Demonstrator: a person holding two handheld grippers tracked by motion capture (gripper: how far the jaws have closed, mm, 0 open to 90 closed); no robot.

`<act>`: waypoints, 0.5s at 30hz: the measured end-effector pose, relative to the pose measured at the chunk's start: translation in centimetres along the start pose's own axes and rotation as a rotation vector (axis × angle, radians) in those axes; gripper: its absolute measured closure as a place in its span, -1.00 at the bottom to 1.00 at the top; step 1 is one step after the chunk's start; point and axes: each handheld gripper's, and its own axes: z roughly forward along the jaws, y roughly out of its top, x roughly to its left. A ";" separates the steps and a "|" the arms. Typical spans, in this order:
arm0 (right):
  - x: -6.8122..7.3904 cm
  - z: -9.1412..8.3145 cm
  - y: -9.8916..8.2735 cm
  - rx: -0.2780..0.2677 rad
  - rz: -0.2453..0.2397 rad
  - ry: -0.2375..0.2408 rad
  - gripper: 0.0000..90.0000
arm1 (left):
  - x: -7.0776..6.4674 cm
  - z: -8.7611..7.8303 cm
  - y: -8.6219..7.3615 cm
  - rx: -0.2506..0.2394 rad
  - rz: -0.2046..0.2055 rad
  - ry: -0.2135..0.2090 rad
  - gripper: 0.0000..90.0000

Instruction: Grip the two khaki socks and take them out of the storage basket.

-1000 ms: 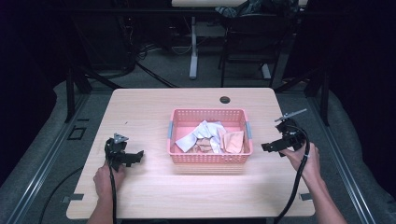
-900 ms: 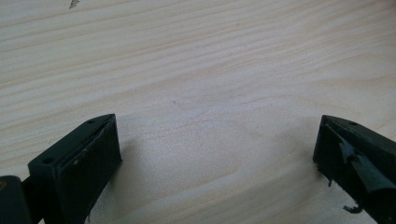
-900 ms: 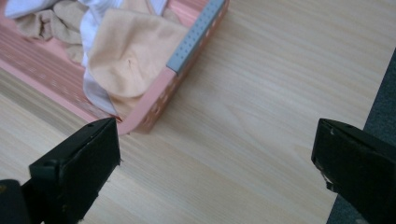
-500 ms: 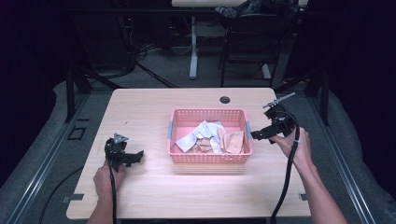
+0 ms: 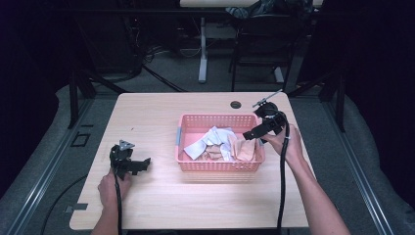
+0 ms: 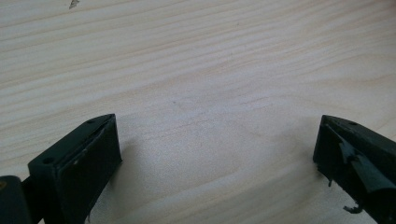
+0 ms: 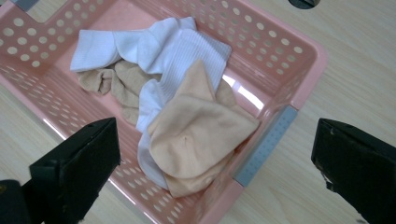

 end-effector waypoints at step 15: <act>0.4 5.1 0.9 0.064 0.036 0.044 -0.87 | 0.0 0.0 0.0 -0.002 -0.002 -0.001 -0.99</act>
